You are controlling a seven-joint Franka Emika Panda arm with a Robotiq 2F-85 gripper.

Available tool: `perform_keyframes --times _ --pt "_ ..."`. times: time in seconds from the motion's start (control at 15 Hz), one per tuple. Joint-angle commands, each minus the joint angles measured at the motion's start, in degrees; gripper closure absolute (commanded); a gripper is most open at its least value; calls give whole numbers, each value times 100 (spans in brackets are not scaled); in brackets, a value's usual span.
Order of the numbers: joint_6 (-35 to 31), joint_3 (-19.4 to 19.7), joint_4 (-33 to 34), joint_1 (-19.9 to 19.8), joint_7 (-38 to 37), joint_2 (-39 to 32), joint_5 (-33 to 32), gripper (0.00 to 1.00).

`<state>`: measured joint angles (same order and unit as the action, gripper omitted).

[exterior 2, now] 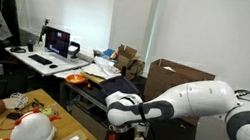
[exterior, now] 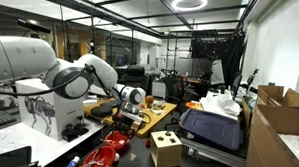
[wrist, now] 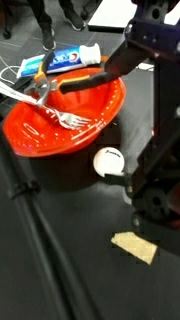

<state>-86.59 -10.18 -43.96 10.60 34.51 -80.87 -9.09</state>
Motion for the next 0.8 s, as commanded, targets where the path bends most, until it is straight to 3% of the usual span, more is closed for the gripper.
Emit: perform_keyframes --times 0.0,0.47,0.73 --pt "-715 -40 -190 -237 -434 228 218 0" --pt "-2989 -34 -1083 -660 -1323 697 524 0" --pt "-4450 -9 -1986 -918 -1825 1114 658 0"
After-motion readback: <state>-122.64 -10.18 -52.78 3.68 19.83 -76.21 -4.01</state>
